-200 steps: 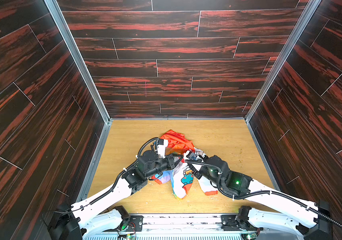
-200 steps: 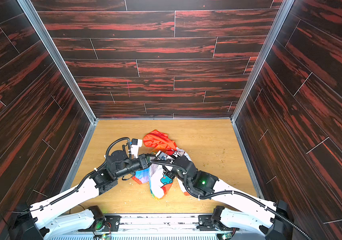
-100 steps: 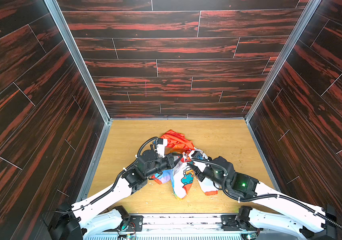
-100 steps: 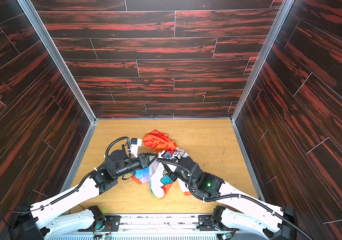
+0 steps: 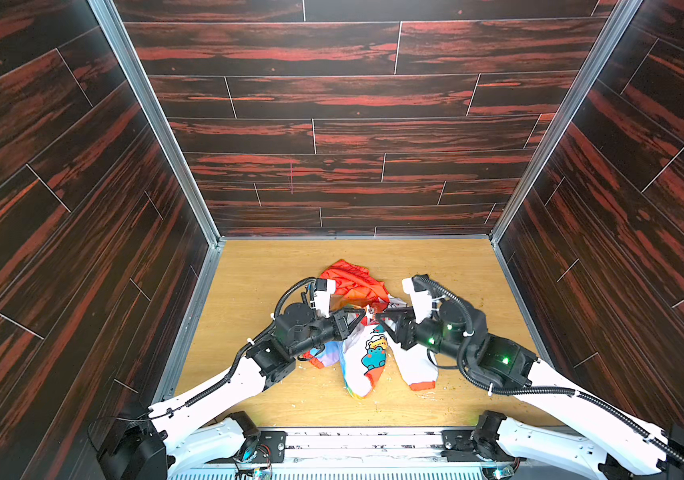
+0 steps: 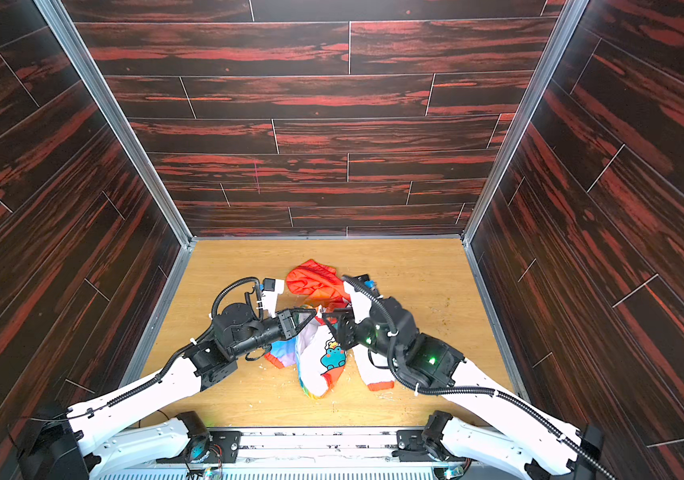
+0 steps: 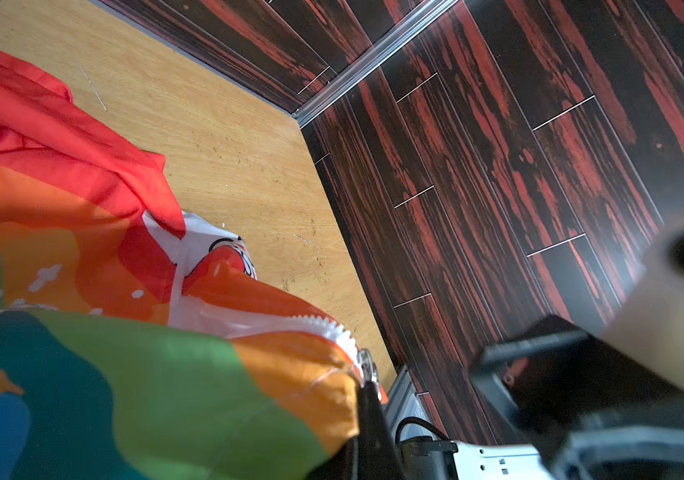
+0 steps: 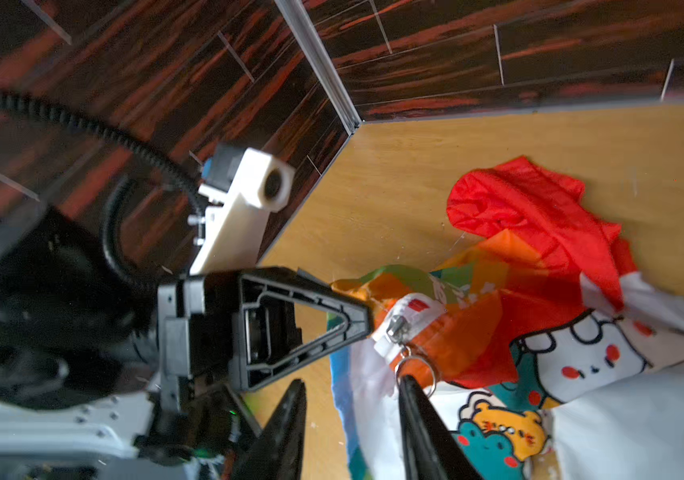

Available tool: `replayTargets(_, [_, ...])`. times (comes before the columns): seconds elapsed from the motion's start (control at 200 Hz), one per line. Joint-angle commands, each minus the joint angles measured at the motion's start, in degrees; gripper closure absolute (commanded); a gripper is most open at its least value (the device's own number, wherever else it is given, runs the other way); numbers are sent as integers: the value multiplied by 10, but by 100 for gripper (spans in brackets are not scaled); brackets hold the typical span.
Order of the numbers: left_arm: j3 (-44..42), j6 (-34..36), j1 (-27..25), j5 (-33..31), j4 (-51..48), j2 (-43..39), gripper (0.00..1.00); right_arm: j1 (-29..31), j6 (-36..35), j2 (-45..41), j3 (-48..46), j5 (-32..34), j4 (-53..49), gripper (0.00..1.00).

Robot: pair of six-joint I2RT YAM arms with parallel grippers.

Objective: Zip up the jacket

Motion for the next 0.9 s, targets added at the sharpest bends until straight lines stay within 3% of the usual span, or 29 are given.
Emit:
replayTargets(0.0, [-8, 8, 2, 6, 27, -3, 100, -63, 157, -10, -25, -127, 16, 62])
replayTargets(0.08, [-11, 7, 2, 5, 30, -3, 100, -90, 198, -18, -63, -170, 76, 64])
replayTargets(0.421, [-17, 4, 2, 3, 36, -11, 100, -104, 293, -11, -138, -218, 191, 68])
replayTargets(0.897, [-17, -3, 2, 10, 36, -12, 100, -106, 320, 8, -167, -232, 250, 65])
